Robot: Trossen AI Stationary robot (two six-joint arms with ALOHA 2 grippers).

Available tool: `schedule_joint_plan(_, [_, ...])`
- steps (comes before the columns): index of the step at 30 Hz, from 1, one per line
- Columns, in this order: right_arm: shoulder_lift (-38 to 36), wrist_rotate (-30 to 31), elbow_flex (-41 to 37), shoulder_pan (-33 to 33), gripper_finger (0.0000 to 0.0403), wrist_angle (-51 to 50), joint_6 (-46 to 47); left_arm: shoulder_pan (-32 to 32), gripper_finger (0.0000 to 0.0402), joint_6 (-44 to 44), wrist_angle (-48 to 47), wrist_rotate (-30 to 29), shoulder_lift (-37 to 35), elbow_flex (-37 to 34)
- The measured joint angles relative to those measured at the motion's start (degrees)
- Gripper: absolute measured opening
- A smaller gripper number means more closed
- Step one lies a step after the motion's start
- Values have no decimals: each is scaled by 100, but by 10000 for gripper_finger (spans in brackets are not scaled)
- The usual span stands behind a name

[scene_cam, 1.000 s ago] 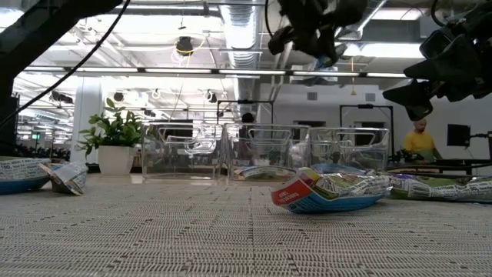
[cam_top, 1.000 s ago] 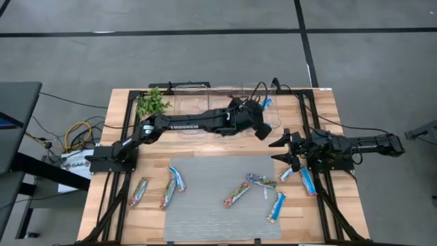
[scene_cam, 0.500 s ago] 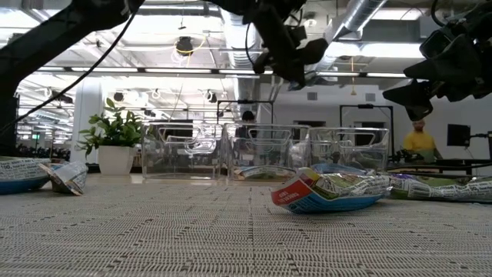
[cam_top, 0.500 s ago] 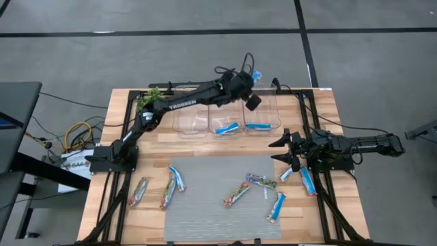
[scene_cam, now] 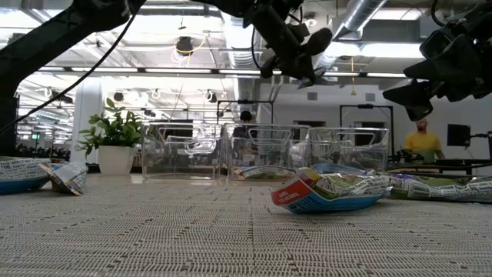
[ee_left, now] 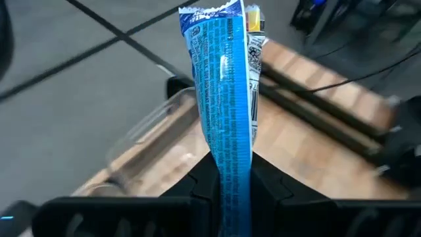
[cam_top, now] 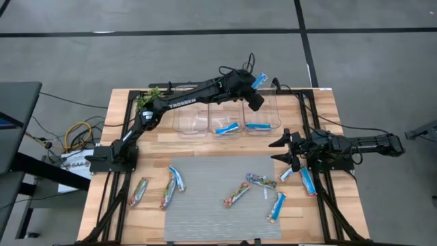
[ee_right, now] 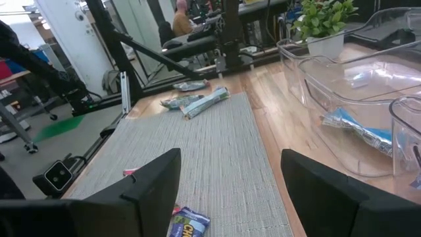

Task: Pick and place Granola Bars by type
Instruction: Put the blue granola bar into the right transparent bin

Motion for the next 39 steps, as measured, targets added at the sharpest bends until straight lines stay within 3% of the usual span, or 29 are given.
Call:
schedule_joint_plan(13, [1, 0, 0, -1, 255, 0, 0, -96, 43, -1371, 1947, 1404, 11, -1130])
schedule_joint_plan(28, [1, 0, 0, -1, 255, 0, 0, -102, 45, -1118, 1727, 1321, 7, -1119])
schedule_joint_plan(39, [2, 0, 0, -1, 255, 0, 0, -105, 142, -681, 1639, 1383, 7, -1119])
